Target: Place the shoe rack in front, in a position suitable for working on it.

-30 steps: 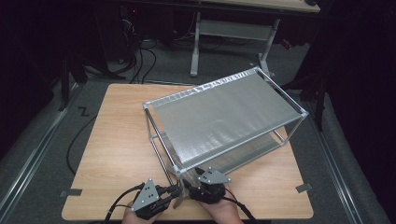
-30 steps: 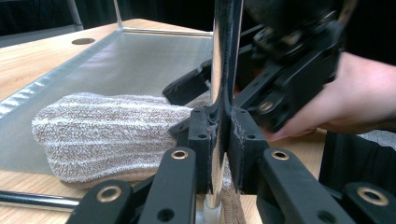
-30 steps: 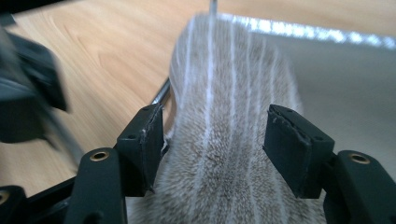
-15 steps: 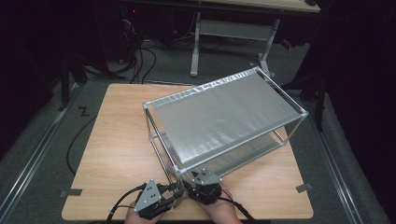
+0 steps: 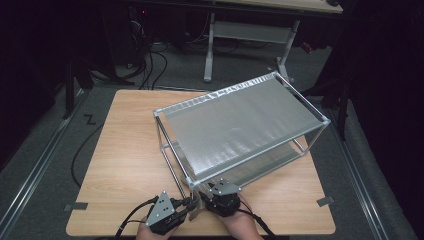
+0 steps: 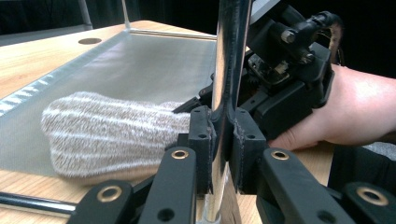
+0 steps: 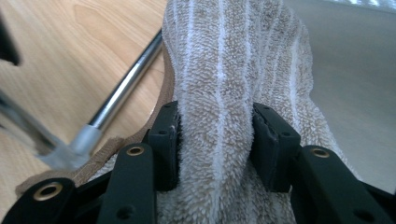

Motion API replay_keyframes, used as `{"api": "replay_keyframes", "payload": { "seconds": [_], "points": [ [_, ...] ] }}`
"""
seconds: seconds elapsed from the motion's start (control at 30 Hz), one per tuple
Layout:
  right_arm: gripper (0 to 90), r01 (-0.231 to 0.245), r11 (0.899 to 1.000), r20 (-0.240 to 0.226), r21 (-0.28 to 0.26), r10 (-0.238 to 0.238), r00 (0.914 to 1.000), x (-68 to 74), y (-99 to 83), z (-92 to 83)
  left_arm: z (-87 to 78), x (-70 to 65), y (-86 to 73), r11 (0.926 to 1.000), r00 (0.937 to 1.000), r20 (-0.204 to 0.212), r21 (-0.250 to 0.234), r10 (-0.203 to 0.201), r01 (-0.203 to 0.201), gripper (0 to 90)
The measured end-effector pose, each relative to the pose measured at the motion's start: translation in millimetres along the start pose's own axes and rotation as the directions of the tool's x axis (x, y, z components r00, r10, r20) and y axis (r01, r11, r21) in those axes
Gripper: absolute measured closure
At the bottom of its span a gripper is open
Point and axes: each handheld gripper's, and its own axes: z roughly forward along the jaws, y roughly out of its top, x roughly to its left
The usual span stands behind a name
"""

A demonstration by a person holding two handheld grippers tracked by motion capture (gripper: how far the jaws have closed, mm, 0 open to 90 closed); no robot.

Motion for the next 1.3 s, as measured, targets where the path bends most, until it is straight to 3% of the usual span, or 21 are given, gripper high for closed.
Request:
{"api": "replay_keyframes", "payload": {
  "seconds": [0.27,0.5,0.73,0.87,0.93,0.97,1.1,1.3],
  "points": [
    [55.5,-0.021,1.0,0.058,0.005,0.021,0.9981,-21.8,-5.0,-5.5,-0.2,-0.2,0.2,1.0,1.0,0.003,0.001,-0.007,0.007,80.1],
    [55.0,-0.047,0.999,0.121,0.007,0.046,0.9916,-49.1,-13.1,-13.9,-2.9,-3.0,0.5,0.9999,1.0,-0.001,0.013,0.003,-0.003,80.2],
    [54.6,-0.098,0.995,0.195,0.0,0.097,0.9761,-92.6,-24.9,-26.3,-4.0,-3.6,0.6,0.9998,1.0,-0.001,0.017,0.007,-0.007,80.2],
    [54.5,-0.124,0.992,0.246,-0.004,0.121,0.9615,-119.1,-31.9,-33.6,-8.2,-5.8,-1.5,0.9999,0.9999,-0.011,0.011,-0.004,0.004,80.3],
    [54.4,-0.153,0.988,0.276,-0.007,0.149,0.9497,-133.1,-37.3,-39.9,-11.8,-8.3,-3.9,1.0,0.9999,-0.014,0.003,-0.007,0.007,80.2],
    [54.4,-0.153,0.988,0.276,-0.007,0.149,0.9497,-133.1,-37.3,-39.9,-13.3,-10.0,-4.0,1.0,0.9999,-0.016,0.006,-0.003,0.003,80.2],
    [54.0,-0.166,0.986,0.317,-0.005,0.159,0.9351,-149.4,-45.2,-50.3,-19.2,-13.5,-6.3,1.0,0.9998,-0.018,0.005,-0.007,0.007,80.2],
    [53.4,-0.179,0.984,0.399,-0.013,0.169,0.9012,-178.3,-60.3,-68.3,-20.6,-17.8,-6.9,1.0,0.9999,-0.012,0.005,-0.003,0.003,80.2]
  ]
}}
